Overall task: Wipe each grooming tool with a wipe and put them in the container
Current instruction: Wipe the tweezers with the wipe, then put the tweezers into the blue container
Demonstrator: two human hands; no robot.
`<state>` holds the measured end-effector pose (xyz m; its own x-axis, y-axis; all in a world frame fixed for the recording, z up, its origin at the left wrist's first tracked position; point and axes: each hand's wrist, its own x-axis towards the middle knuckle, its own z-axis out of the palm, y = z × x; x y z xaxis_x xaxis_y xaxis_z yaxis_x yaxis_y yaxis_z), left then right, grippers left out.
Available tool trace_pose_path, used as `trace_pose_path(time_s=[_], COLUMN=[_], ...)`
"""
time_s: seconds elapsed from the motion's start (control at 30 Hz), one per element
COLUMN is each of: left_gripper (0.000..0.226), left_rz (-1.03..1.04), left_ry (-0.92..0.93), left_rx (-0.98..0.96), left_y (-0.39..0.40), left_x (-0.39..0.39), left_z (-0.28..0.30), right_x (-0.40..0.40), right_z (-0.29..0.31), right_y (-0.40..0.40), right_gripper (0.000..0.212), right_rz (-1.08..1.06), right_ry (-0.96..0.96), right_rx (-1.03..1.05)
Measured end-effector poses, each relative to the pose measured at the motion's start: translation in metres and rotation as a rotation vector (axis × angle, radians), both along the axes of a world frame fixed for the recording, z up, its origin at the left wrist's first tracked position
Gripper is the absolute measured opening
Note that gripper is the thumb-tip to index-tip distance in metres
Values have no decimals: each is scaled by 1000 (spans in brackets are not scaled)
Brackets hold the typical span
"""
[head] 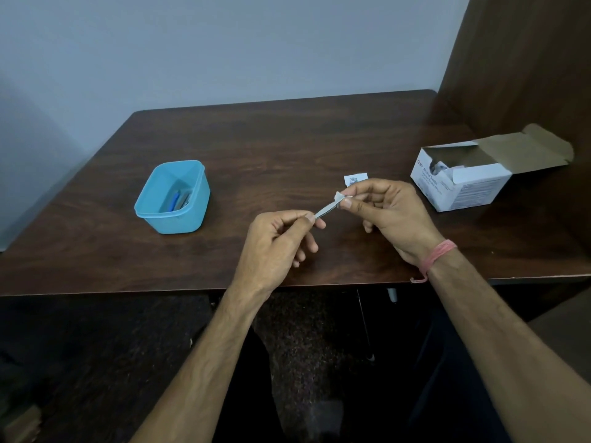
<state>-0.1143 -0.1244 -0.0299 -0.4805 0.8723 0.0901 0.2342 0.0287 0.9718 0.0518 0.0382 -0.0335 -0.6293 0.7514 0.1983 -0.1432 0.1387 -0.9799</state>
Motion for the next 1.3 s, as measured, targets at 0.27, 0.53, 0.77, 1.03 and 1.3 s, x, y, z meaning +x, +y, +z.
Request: trace_pose_path(time_s=[0.27,0.53,0.77,1.03,1.3], left_gripper=[19,15,7,12,17], left_rz=[132,420,885,909,722], left_ry=[117,239,366,656,826], left_rx=[75,178,167,-230,-524], left_y=[3,-4,-49,-70,-53], left_x=[8,5,-68,-127,-131], left_z=[-5,4,46,76,85], right_x=[1,-10,-36,-50,-44], right_z=[-4,4,10,0,3], right_y=[5,-2,-24,-41,-43], right_gripper=[15,8,11,9,20], right_rz=[-125,-142,-92,-49,-13], right_ry=[119,-32,-69,-132,-88], right_rx=[-104,-19,-22,46,27])
